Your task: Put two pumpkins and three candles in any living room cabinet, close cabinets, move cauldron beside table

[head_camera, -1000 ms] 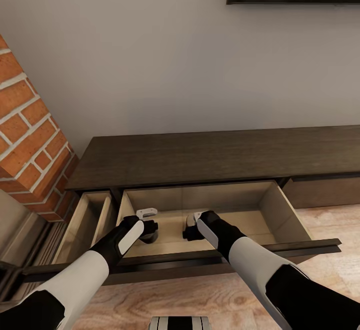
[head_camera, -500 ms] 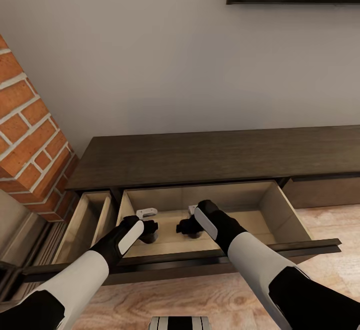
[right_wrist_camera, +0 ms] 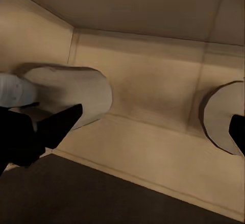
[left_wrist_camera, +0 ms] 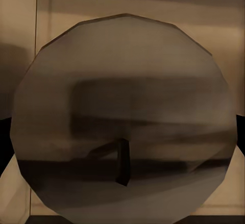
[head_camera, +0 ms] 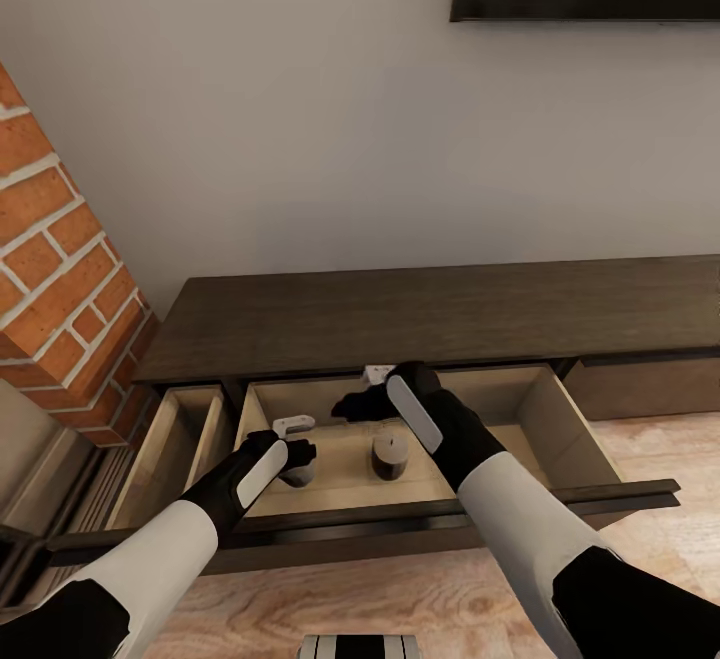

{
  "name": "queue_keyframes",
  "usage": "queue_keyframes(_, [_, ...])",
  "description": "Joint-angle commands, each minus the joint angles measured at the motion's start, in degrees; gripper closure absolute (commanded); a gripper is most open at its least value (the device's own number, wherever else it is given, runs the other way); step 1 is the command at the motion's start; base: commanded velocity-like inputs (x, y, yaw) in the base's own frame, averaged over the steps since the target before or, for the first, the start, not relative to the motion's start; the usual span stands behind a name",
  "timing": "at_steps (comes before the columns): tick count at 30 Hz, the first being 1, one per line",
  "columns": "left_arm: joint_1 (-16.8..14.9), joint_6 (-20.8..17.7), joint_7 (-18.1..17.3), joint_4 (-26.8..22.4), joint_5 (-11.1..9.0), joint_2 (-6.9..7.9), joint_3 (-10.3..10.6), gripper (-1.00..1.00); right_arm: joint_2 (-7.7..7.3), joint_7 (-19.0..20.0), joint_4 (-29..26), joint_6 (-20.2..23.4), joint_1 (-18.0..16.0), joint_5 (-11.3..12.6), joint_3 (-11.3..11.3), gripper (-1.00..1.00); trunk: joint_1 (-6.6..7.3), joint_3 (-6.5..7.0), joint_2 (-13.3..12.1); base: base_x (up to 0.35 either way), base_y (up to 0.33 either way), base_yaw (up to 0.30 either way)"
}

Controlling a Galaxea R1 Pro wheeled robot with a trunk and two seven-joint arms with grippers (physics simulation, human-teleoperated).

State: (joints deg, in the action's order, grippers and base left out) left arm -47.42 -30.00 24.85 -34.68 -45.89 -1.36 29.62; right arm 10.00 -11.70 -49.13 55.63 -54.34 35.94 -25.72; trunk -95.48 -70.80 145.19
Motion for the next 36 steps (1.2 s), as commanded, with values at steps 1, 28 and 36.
queue_keyframes(1, [0.0,-0.1,0.5,-0.1,-0.5,0.04,0.3,-1.0,0.0,-0.6,-0.7,0.6,0.0,0.6,0.0,-1.0,0.01,-0.05,0.0,0.0,0.0,0.0])
queue_keyframes(28, [0.0,0.0,0.5,-0.1,-0.6,-0.03,0.4,-1.0,-23.1,2.4,-25.4,2.8,8.4,36.8,0.0,-1.0,0.01,-0.05,0.0,0.0,0.0,0.0])
queue_keyframes(36, [0.0,0.2,0.5,-0.1,-0.5,0.04,0.7,-1.0,-26.51,13.4,-32.8,1.2,14.2,38.4,0.0,-1.0,0.06,0.39,0.0,0.0,0.0,0.0])
